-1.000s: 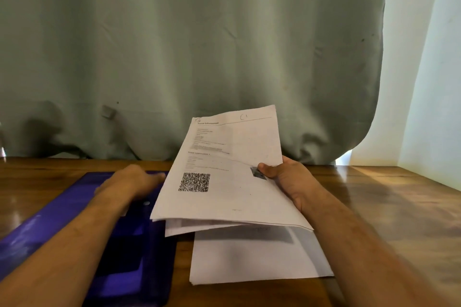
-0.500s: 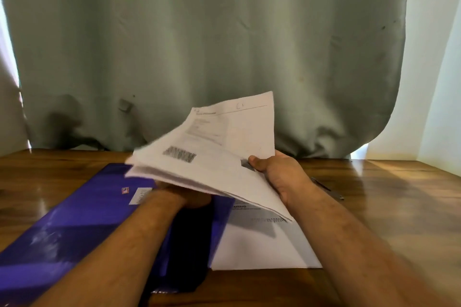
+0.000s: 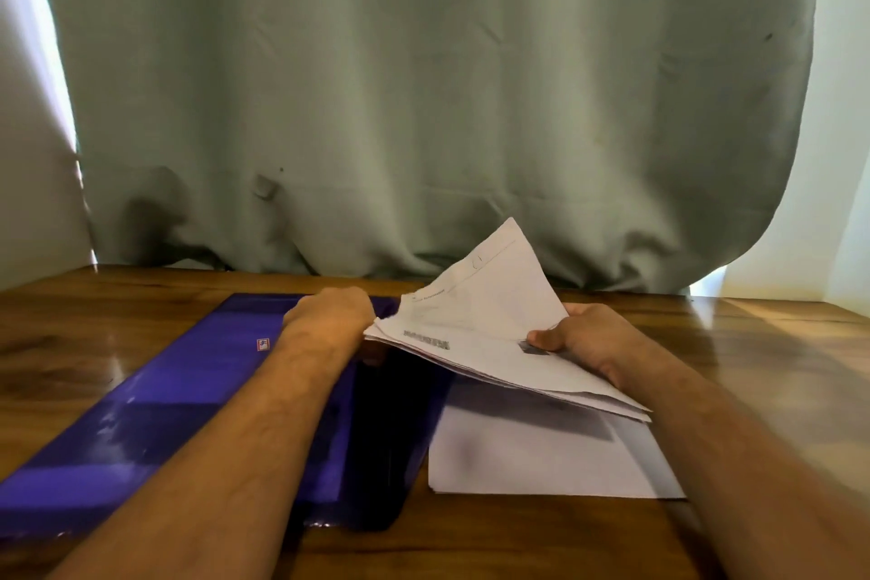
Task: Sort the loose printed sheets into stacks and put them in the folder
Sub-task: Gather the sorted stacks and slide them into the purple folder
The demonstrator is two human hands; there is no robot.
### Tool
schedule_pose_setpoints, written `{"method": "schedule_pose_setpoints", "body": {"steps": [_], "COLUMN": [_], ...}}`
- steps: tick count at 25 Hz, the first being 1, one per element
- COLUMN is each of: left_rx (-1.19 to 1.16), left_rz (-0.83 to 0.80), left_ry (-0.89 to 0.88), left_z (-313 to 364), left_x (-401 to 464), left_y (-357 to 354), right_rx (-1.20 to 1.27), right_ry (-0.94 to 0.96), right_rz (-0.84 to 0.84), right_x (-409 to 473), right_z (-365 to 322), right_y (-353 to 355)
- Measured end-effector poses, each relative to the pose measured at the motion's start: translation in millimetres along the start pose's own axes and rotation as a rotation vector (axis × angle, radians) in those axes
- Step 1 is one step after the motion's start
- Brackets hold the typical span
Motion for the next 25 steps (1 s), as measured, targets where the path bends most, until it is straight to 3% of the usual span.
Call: {"method": "schedule_pose_setpoints", "body": {"steps": [1,7,10,13,16,22,25], "left_rx": [0.097,0.043,0.017,0.047,0.061,0.058,0.031], "left_rz": [0.038,0.368,0.431,0.385,0.308,0.085,0.095], "left_ry": [0.010,0.066,0.036,0.004,-0.066,-0.187,-0.189], "left_z": [1,-12,-16,-12,-2,4,7], "left_x": [1,-4,0,1,-1,-7,-13], "left_y": [7,36,48,50,46,46,52], "right_rx": [-0.011,0.069,0.122,0.111,0.130,0.054,0.001], "right_ry": [-0.004,-0.042,-0.064,-0.121,-0.128,-0.041,0.009], "right_rz": [-0.008,-0.137,-0.267,-0.443,-0.503,-0.294,-0.187], "right_x": [-1,-7,-9,-11,-6,11,13], "right_z": [1,-3,-3,-2,-4,-1,-2], "right_y": [2,-1,-8,-22,-33,-34,-29]}}
Point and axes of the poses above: each hand's wrist, its own x-axis towards the middle knuckle, its own y-axis out of the back of the hand, z = x × y, the point moved 4 cm from there along x, towards the middle knuckle, and after that the axes turned 13 degrees about x, right-handed, at the moved point
